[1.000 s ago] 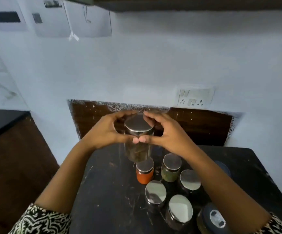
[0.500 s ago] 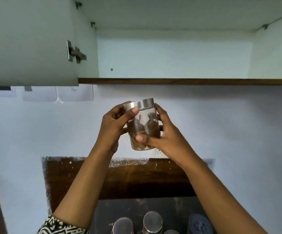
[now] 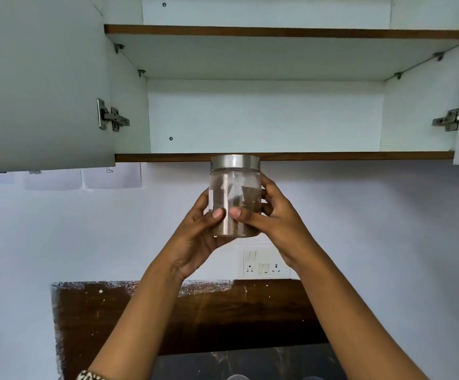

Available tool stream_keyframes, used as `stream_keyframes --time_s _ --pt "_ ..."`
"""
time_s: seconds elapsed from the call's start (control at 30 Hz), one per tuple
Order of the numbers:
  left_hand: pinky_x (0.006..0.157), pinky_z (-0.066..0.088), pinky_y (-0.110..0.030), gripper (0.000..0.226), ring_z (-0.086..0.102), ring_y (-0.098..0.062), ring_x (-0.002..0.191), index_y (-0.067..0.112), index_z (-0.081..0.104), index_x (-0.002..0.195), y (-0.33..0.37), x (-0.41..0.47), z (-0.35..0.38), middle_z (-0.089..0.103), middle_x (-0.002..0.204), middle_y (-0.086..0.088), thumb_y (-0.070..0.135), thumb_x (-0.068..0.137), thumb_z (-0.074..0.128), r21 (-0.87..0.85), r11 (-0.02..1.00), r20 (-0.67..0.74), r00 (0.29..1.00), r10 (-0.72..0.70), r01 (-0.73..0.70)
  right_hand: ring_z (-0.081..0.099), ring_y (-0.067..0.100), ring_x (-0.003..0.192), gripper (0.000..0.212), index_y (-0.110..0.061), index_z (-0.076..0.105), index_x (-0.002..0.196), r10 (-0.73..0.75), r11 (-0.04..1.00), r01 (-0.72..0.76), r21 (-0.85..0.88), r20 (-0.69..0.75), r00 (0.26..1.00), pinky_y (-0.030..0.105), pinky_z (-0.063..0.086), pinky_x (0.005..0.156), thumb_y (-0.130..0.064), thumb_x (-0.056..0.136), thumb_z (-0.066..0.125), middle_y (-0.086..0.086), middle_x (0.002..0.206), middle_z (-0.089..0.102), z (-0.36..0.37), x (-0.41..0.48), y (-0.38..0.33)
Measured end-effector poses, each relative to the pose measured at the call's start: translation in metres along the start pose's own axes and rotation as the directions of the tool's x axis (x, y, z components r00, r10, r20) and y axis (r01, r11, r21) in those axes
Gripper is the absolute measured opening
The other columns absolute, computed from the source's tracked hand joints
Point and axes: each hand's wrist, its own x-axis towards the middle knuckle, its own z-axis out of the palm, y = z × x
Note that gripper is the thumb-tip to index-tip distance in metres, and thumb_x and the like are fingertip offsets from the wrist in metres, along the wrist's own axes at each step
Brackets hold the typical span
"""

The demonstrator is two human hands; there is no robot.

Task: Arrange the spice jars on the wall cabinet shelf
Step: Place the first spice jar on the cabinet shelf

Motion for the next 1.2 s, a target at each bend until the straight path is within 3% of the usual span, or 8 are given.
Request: stream_keyframes --time_s 0.1,0.2,0.3,0.43,0.63,0.83,1.0,1.2 --pt "0.095 0.047 -0.057 0.088 0.058 -0.039 0.115 0.020 0.046 0.137 0.000 0.004 0.009 0.060 0.127 -0.020 0.027 0.059 0.087 0.049 0.997 -0.144 0.988 0.059 -0.052 0.052 0.002 0.115 0.075 -0.042 0.036 0.138 -0.034 0.999 0.033 -0.032 -0.011 0.999 0.016 0.050 0.082 -0.036 0.073 0.074 -0.016 0.130 0.052 -0.004 0.001 -0.001" --pt "0.082 0.057 -0.039 0.075 0.066 -0.029 0.106 0.029 0.047 0.133 0.001 0.009 0.022 0.064 0.120 -0.014 0.012 0.067 0.080 0.154 0.984 -0.340 0.930 0.140 -0.092 0.042 0.000 0.119 0.077 -0.045 0.031 0.137 -0.043 0.984 0.046 -0.172 0.018 0.999 0.008 0.039 0.081 -0.037 0.075 0.074 -0.015 0.137 0.040 -0.008 0.003 -0.002" --pt "0.080 0.058 -0.034 0.081 0.066 -0.023 0.106 0.034 0.043 0.135 -0.004 0.015 0.029 0.061 0.126 -0.007 0.014 0.067 0.082 0.211 0.970 -0.413 0.889 0.199 -0.119 0.041 0.010 0.131 0.092 -0.038 0.023 0.144 -0.011 0.973 0.025 -0.230 0.064 0.998 0.026 0.043 0.102 -0.032 0.071 0.079 -0.009 0.147 0.035 -0.006 0.007 0.004" --pt "0.094 0.052 -0.044 0.090 0.060 -0.021 0.115 0.043 0.040 0.136 -0.006 0.014 0.033 0.054 0.133 0.000 0.034 0.057 0.083 0.317 0.945 -0.413 0.885 0.215 -0.082 0.045 0.012 0.128 0.096 -0.035 0.020 0.147 -0.026 0.965 0.030 -0.260 0.021 0.999 0.026 0.044 0.098 -0.029 0.072 0.079 -0.007 0.148 0.036 -0.009 0.012 0.010" --pt "0.084 0.055 -0.033 0.070 0.067 -0.014 0.103 0.041 0.049 0.130 0.006 0.003 0.029 0.060 0.126 0.005 0.026 0.067 0.075 0.373 0.912 -0.301 0.908 0.290 -0.168 0.051 0.008 0.120 0.089 -0.041 0.033 0.140 -0.015 0.999 0.012 0.034 0.097 0.995 0.019 0.049 0.088 -0.022 0.067 0.080 -0.016 0.137 0.047 -0.028 0.008 0.009" --pt "0.081 0.056 -0.031 0.068 0.065 -0.016 0.106 0.027 0.052 0.132 0.009 0.006 0.025 0.065 0.120 0.001 0.018 0.070 0.077 0.237 0.966 -0.288 0.942 0.172 -0.104 0.058 0.008 0.116 0.079 -0.043 0.041 0.132 -0.007 0.985 -0.019 0.173 0.154 0.988 0.018 0.053 0.082 -0.017 0.065 0.076 -0.011 0.135 0.053 -0.030 0.008 0.017" --pt "0.081 0.056 -0.032 0.077 0.066 -0.017 0.106 0.033 0.055 0.127 0.007 0.007 0.027 0.065 0.121 0.007 0.027 0.056 0.084 0.356 0.923 -0.330 0.904 0.272 -0.147 0.044 0.002 0.127 0.078 -0.043 0.036 0.137 0.022 0.999 -0.026 0.019 0.178 0.984 0.025 0.041 0.099 -0.028 0.073 0.077 -0.013 0.137 0.049 -0.032 0.013 0.016" --pt "0.078 0.053 -0.022 0.072 0.060 -0.014 0.113 0.040 0.053 0.125 0.016 0.014 0.025 0.061 0.123 0.014 0.029 0.059 0.080 0.498 0.852 -0.375 0.846 0.380 -0.162 0.056 0.003 0.110 0.064 -0.046 0.046 0.125 -0.006 0.998 0.016 -0.065 0.145 0.989 0.016 0.045 0.081 -0.024 0.074 0.077 -0.014 0.121 0.058 -0.027 0.037 0.005"
